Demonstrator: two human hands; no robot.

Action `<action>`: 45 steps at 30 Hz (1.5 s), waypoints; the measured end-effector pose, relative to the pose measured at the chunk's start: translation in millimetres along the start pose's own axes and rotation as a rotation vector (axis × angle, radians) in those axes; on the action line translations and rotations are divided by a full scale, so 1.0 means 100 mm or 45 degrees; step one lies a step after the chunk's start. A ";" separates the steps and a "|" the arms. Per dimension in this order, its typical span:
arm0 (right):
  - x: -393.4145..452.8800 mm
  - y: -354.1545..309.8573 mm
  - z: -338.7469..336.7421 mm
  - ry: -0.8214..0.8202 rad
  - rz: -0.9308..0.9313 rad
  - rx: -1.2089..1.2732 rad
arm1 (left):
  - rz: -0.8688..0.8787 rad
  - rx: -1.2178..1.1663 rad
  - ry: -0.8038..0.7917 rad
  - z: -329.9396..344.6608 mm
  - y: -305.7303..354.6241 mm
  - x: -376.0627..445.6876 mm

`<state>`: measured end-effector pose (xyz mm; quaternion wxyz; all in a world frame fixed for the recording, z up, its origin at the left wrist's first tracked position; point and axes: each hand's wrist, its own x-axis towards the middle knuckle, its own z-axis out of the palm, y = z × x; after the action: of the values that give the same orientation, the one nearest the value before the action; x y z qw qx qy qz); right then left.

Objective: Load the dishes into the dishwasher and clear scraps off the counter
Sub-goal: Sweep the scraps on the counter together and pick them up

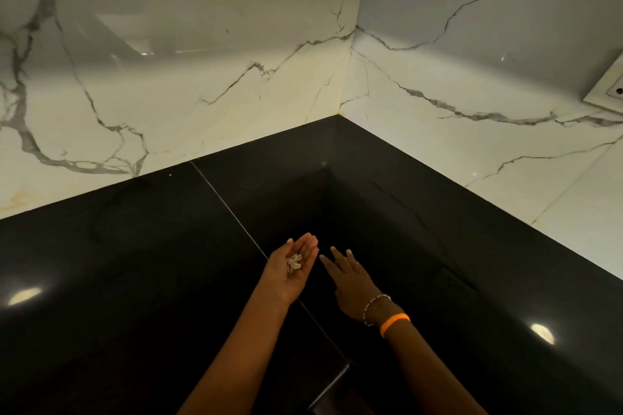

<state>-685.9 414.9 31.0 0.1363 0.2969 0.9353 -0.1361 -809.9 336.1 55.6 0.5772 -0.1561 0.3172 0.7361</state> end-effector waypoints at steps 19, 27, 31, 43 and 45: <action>-0.10 -0.05 -0.09 0.402 0.160 0.084 | 0.008 0.082 -0.043 0.04 -0.07 -0.05; -0.01 -0.02 -0.32 0.141 0.213 0.140 | 0.005 0.082 -0.039 0.04 -0.07 -0.11; 0.00 -0.03 -0.36 0.101 0.246 0.146 | 0.010 0.088 -0.039 0.02 -0.05 -0.12; 0.05 -0.10 -0.73 0.301 0.260 0.735 | 0.074 0.149 0.055 -0.01 -0.17 -0.02; 0.06 -0.27 -0.82 0.273 0.147 0.758 | 0.067 0.148 0.119 0.02 -0.21 -0.02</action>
<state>-721.0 424.6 109.9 -0.0485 0.3890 0.8450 -0.3636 -789.2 338.5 52.1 0.5503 -0.1479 0.3901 0.7233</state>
